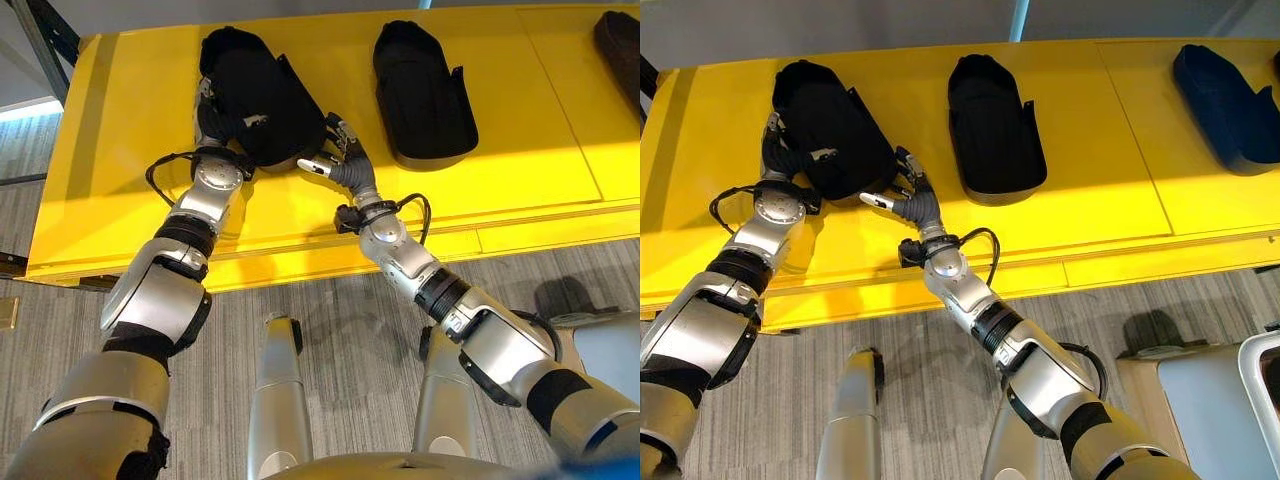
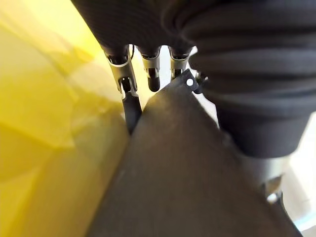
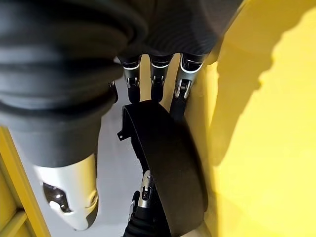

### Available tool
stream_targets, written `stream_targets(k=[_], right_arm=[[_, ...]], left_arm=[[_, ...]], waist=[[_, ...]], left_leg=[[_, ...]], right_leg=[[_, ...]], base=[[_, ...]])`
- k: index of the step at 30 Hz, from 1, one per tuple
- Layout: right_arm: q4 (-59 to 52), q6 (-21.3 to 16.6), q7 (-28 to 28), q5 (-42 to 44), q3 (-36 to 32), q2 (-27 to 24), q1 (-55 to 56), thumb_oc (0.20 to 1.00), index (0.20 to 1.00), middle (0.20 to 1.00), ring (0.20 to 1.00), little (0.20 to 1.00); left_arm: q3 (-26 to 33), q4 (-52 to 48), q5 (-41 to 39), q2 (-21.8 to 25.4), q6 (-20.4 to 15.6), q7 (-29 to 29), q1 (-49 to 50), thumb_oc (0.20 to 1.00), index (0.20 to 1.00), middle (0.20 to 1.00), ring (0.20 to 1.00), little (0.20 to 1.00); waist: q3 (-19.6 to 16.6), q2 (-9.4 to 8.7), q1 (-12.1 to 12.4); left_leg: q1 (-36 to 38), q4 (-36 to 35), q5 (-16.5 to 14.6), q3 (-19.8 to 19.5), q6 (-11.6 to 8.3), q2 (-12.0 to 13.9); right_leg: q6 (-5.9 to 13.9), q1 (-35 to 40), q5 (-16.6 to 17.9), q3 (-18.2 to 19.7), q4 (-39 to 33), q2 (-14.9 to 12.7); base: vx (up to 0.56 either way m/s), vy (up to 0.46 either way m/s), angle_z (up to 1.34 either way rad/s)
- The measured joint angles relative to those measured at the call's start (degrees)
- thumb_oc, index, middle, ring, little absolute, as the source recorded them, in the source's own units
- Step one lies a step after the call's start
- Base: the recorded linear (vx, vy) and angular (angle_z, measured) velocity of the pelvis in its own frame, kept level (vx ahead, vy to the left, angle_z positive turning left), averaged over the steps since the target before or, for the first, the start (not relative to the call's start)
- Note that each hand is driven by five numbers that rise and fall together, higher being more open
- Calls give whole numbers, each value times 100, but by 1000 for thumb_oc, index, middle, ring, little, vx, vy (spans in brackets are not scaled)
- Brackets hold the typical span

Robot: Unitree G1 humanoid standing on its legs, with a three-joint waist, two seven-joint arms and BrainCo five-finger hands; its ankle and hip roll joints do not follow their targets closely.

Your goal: Move parts from the plastic box to the shelf.

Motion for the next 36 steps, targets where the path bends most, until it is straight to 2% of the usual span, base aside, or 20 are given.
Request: stream_targets(k=[5, 8, 26, 36], right_arm=[[-45, -16, 97, 2, 12, -10, 14, 1000, 1000, 1000, 1000, 1000], [-180, -16, 154, 4, 48, -39, 53, 1000, 1000, 1000, 1000, 1000], [-450, -41, 430, 46, 251, -52, 266, 1000, 1000, 1000, 1000, 1000], [-596, -53, 631, 219, 564, -24, 376, 1000, 1000, 1000, 1000, 1000]], left_arm=[[-124, 0, 164, 113, 81, -62, -59, 1000, 1000, 1000, 1000, 1000], [-157, 0, 205, 214, 97, -67, -82, 1000, 1000, 1000, 1000, 1000], [-176, 242, 228, 460, 275, -112, -155, 1000, 1000, 1000, 1000, 1000], [-404, 273, 451, 760, 361, -112, -291, 1000, 1000, 1000, 1000, 1000]], waist=[[43, 3, 2], [186, 8, 4], [189, 3, 9], [187, 0, 32]], left_leg=[[15, 4, 8, -9, -12, 8], [113, -3, 11, -9, -18, 13], [139, -49, 26, -16, -41, 37], [152, -57, 32, -16, -53, 40]], right_leg=[[-4, 3, -3, 1, 30, 11], [-11, 89, -14, 4, 46, 13], [-15, 81, -29, -1, 64, 41], [-15, 89, -30, -1, 67, 42]], base=[[0, 0, 0], [0, 0, 0], [0, 0, 0], [0, 0, 0]])
